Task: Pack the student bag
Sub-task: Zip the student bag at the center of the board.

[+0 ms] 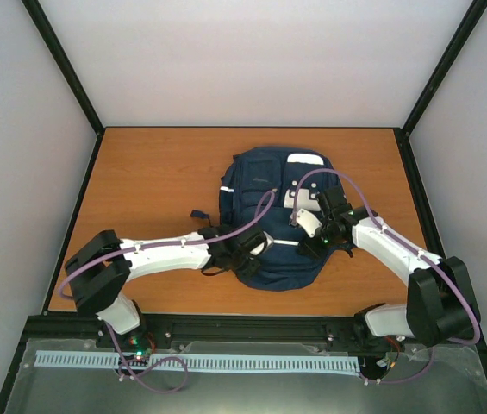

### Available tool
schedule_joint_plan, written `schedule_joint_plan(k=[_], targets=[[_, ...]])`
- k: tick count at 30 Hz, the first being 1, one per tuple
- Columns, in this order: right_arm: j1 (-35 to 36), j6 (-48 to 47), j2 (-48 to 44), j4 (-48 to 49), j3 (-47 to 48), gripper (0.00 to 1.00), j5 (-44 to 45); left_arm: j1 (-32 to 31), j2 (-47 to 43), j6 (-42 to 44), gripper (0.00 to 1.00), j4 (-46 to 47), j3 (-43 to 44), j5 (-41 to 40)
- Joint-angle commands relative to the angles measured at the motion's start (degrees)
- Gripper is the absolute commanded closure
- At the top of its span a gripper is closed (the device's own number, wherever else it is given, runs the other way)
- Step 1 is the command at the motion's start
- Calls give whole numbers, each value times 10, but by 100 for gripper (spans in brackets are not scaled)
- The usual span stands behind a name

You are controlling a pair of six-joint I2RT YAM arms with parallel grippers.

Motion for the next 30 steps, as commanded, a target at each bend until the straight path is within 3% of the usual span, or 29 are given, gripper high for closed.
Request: schedule_joint_plan(k=[1,12,22,26,30], targets=[[0,0,2,-12,5,52,-22,-27,17,-27,99,59,31,43],[0,11,-4,-9,6,52,-9,-36,1,-56,99,156,39,85],[-23,24,-82,22,-2,52,57,-36,79,-52,97,184,107,116],[-76,-25,-145,6,-3,52,110,-36,94,-43,92,182,145,109],[-125,-78,-194,-22,-8,49,142,-36,102,-15,79,141,173,96]])
